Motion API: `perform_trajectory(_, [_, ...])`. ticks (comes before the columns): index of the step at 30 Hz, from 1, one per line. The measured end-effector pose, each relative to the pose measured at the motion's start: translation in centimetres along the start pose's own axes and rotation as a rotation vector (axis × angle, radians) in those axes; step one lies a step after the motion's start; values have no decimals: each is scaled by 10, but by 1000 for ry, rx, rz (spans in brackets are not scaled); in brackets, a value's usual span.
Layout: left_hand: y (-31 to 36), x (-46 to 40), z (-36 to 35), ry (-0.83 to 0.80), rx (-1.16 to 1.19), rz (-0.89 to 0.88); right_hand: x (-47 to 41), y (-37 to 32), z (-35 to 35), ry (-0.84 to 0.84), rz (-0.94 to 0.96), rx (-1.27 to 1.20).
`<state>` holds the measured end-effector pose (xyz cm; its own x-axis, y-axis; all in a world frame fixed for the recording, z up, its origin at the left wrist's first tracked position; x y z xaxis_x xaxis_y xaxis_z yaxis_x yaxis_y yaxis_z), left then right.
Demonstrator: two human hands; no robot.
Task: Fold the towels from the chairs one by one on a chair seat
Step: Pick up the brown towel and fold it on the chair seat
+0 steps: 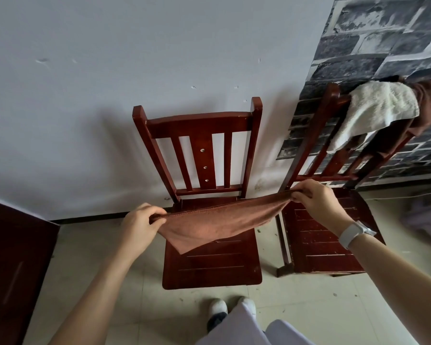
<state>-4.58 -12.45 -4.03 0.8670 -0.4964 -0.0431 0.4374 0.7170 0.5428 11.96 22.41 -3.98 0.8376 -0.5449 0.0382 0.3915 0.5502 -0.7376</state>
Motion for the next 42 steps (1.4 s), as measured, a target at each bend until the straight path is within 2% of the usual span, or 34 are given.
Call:
perform_trajectory(7, [-11,2,-6,-33,-103,34,7,5,2,26,38,37])
perform_trajectory(16, [-36,14,-15,-8,119,176,21,27,-10,0,-37,11])
perform_trajectory(22, [-51,8,-23,-17,207,225,15,35,-13,113,-58,-2])
perform_trajectory(25, [-47,-12,-12,80,213,234,1,23,-7,219,-45,9])
perform_trajectory(28, [-30,-25,6,232,254,132,-11,8,5,345,-3,-21])
perform_trajectory(31, [-30,-28,-7,80,180,90,-22,8,-12,137,-16,28])
perform_trajectory(32, [-36,-26,-10,45,160,97,-22,11,-12,115,-16,42])
perform_trajectory(36, [-45,-26,6,176,179,76,-19,13,-12,134,-9,-12])
perform_trajectory(39, [-48,-24,-3,128,297,115,-13,12,-25,98,-18,-54])
perform_trajectory(42, [-54,-10,-17,59,289,126,-1,21,-39,29,-50,-60])
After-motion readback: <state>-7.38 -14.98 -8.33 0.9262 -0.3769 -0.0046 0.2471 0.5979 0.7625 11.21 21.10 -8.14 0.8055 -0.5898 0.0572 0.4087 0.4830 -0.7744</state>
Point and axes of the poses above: each hand's wrist, its own x-axis away from the middle knuckle, its own z-axis out of the back of the hand, y = z × x, the point moved 10 cm from there along -x, towards the middle knuckle, and after that the axes turned 2 degrees about -z, right-handed, at the moved point
